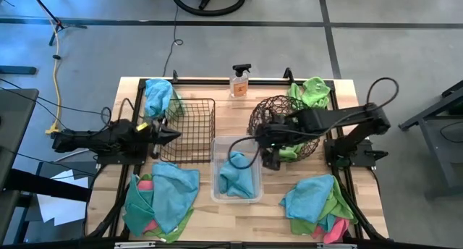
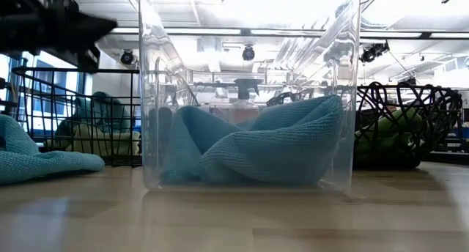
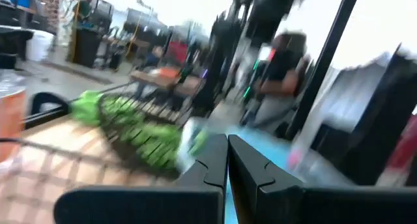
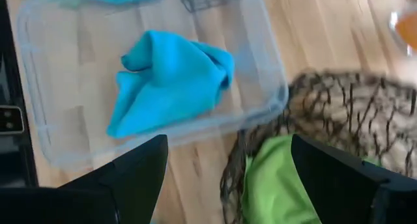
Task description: Sort microfiber towel by color & place in baskets
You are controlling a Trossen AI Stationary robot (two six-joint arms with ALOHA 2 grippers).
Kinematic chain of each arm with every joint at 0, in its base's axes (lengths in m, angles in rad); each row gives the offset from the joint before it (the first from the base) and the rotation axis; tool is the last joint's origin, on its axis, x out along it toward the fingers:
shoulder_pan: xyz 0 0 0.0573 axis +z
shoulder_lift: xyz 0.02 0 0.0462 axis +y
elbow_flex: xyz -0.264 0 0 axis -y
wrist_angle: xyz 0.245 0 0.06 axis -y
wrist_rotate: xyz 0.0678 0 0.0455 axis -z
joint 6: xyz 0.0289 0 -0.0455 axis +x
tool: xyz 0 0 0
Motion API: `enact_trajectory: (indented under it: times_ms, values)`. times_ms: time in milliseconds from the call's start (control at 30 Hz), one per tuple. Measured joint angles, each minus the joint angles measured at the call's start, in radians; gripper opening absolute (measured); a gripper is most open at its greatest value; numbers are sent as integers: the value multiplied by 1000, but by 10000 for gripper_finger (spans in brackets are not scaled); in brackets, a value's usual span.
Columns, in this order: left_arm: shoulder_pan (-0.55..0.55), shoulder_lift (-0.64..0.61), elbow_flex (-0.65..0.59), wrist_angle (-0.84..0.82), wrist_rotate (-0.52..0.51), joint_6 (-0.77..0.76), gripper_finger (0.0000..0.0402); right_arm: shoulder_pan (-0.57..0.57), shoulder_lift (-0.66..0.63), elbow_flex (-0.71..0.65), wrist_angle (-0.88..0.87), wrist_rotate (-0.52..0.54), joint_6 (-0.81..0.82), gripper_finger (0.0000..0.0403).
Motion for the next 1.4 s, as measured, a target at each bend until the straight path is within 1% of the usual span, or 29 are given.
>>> enact_trajectory:
  times_ms: [167,267,300,367,467,600,700,767,900,967,1033,1167,1267,1400]
  values:
    - [0,0,0,206,-42,-146,1,1,-140,-162,45,51,189,323]
    - [1,5,5,325,-99,-143,1,1,-216,-229,80,81,281,323]
    - [1,13,19,328,-133,-144,1,1,-238,-247,87,91,306,323]
    - [1,36,57,301,-190,-143,6,1,-283,-269,88,110,343,323]
    - [1,117,154,209,-224,-106,33,1,-337,-289,66,121,367,323]
    - [1,289,302,42,-264,-89,90,0,-397,-327,-11,115,412,323]
    - [1,425,398,-37,-262,-71,136,3,-442,-404,-63,100,470,323]
    - [1,511,453,-59,-253,-73,162,16,-487,-495,-42,41,504,323]
    - [-1,645,529,-58,-229,-80,195,72,-573,-698,66,-143,567,323]
    - [-4,690,562,-56,-225,-80,201,103,-602,-776,102,-238,608,323]
    - [-7,731,591,-47,-224,-80,203,140,-610,-834,93,-332,652,323]
    - [-17,800,640,-29,-223,-91,201,219,-606,-925,90,-493,810,323]
    - [-29,842,669,-27,-222,-98,201,289,-595,-987,144,-572,955,323]
    - [-35,880,697,-33,-222,-65,201,384,-572,-1040,247,-587,1123,323]
